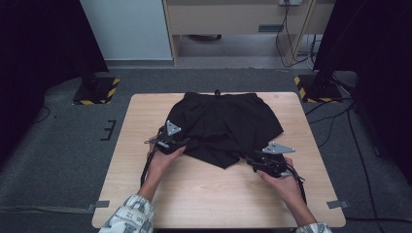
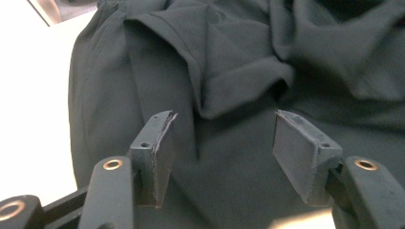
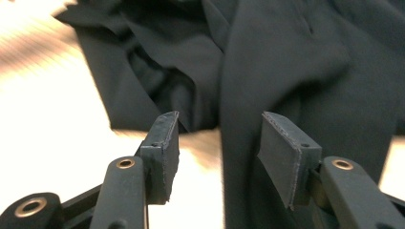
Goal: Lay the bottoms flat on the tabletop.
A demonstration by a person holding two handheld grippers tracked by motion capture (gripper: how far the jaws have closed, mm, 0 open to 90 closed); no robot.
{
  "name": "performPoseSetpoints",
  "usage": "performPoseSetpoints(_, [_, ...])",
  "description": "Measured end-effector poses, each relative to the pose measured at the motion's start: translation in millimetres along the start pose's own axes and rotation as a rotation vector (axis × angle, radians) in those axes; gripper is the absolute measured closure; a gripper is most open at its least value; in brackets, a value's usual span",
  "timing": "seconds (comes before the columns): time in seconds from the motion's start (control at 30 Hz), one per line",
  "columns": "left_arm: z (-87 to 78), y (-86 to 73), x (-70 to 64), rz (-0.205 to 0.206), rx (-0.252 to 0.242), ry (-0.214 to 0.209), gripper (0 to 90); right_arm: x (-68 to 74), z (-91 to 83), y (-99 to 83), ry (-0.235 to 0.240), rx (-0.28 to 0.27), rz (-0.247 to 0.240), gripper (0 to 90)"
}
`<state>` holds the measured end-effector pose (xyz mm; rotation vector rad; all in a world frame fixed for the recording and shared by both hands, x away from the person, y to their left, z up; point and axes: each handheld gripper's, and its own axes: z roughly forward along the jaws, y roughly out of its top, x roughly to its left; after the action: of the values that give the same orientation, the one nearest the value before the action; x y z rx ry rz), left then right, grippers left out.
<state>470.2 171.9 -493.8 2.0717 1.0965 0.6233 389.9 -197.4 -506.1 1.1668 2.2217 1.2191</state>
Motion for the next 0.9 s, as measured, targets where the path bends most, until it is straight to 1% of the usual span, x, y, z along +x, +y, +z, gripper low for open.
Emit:
performPoseSetpoints(0.07, [10.2, 7.7, 2.7, -0.001, 0.009, 0.015, 39.4, -1.6, 2.5, -4.2, -0.026, 0.031, 0.002, 49.4])
performPoseSetpoints(0.1, [13.6, 10.1, 4.1, -0.007, 0.014, 0.014, 39.8, -2.9, 2.6, -6.7, -0.034, 0.041, 0.016, 49.6])
performPoseSetpoints(0.13, [18.1, 13.1, 5.8, -0.019, 0.016, 0.007, 40.2, -3.8, 2.6, -8.0, -0.038, 0.038, 0.023, 49.7])
performPoseSetpoints(0.23, [33.2, 18.8, 9.5, -0.028, 0.024, 0.0, 42.3, -3.2, -3.5, -11.3, -0.039, 0.033, 0.036, 49.6])
performPoseSetpoints(0.27, [38.2, 19.8, 10.8, -0.029, 0.033, 0.006, 45.1, -2.6, -6.4, -12.2, -0.041, 0.025, 0.034, 49.7])
performPoseSetpoints(0.3, [43.3, 20.7, 12.3, -0.018, 0.032, 0.03, 47.3, -1.4, -9.6, -13.1, -0.039, 0.019, 0.04, 49.7])
performPoseSetpoints(0.33, [46.3, 21.0, 13.6, -0.015, 0.033, 0.036, 50.3, -0.2, -13.7, -14.5, -0.042, 0.014, 0.04, 49.6])
performPoseSetpoints(0.37, [50.0, 21.2, 16.3, -0.023, 0.035, 0.028, 52.9, 0.7, -16.1, -15.3, -0.046, 0.013, 0.043, 49.6])
performPoseSetpoints(0.4, [51.8, 20.7, 19.4, -0.046, 0.024, 0.005, 61.7, 1.5, -19.0, -16.7, -0.052, 0.009, 0.047, 49.7])
performPoseSetpoints(0.43, [52.2, 20.5, 21.0, -0.052, 0.007, -0.016, 74.0, 2.4, -22.2, -18.4, -0.056, 0.007, 0.049, 49.7])
performPoseSetpoints(0.47, [51.5, 20.7, 21.8, -0.047, 0.006, -0.025, 79.9, 2.9, -24.1, -19.9, -0.061, 0.006, 0.048, 49.9])
performPoseSetpoints(0.5, [50.0, 20.7, 22.4, -0.049, 0.01, -0.035, 88.2, 3.1, -25.5, -20.9, -0.064, 0.008, 0.048, 50.1])
performPoseSetpoints(0.53, [48.4, 20.3, 22.8, -0.051, 0.01, -0.056, 89.1, 3.2, -26.8, -22.2, -0.07, 0.007, 0.051, 50.4])
performPoseSetpoints(0.6, [41.0, 18.9, 21.6, -0.039, -0.011, -0.059, 89.4, 1.6, -27.9, -24.3, -0.077, 0.012, 0.061, 50.4])
performPoseSetpoints(0.63, [34.2, 17.1, 21.0, -0.041, -0.031, -0.063, 89.4, 0.7, -27.9, -24.5, -0.08, 0.013, 0.061, 50.5])
performPoseSetpoints(0.67, [28.8, 15.5, 20.7, -0.042, -0.039, -0.06, 89.4, -0.6, -27.6, -24.4, -0.083, 0.015, 0.065, 50.4])
performPoseSetpoints(0.7, [20.9, 12.0, 19.8, -0.05, -0.056, -0.065, 89.4, -1.6, -27.4, -24.3, -0.085, 0.016, 0.064, 50.4])
performPoseSetpoints(0.73, [13.0, 7.6, 17.6, -0.062, -0.069, -0.078, 89.4, -2.4, -26.9, -24.3, -0.087, 0.016, 0.066, 50.4])
performPoseSetpoints(0.77, [4.5, 2.2, 14.1, -0.06, -0.077, -0.086, 89.4, -3.4, -26.5, -24.3, -0.091, 0.017, 0.063, 50.4])
performPoseSetpoints(0.8, [-5.7, -7.0, 7.6, -0.063, -0.093, -0.1, 89.3, -4.2, -26.0, -24.2, -0.091, 0.021, 0.065, 50.3])
performPoseSetpoints(0.83, [-11.4, -13.1, 2.8, -0.065, -0.098, -0.11, 89.3, -5.6, -24.6, -24.0, -0.096, 0.019, 0.067, 50.1])
performPoseSetpoints(0.87, [-19.0, -21.9, -4.1, -0.053, -0.104, -0.115, 89.3, -6.7, -23.3, -23.6, -0.089, 0.017, 0.075, 49.8])
performPoseSetpoints(0.9, [-26.6, -30.4, -11.0, -0.043, -0.105, -0.115, 89.3, -8.3, -21.1, -22.7, -0.078, 0.007, 0.094, 49.7])
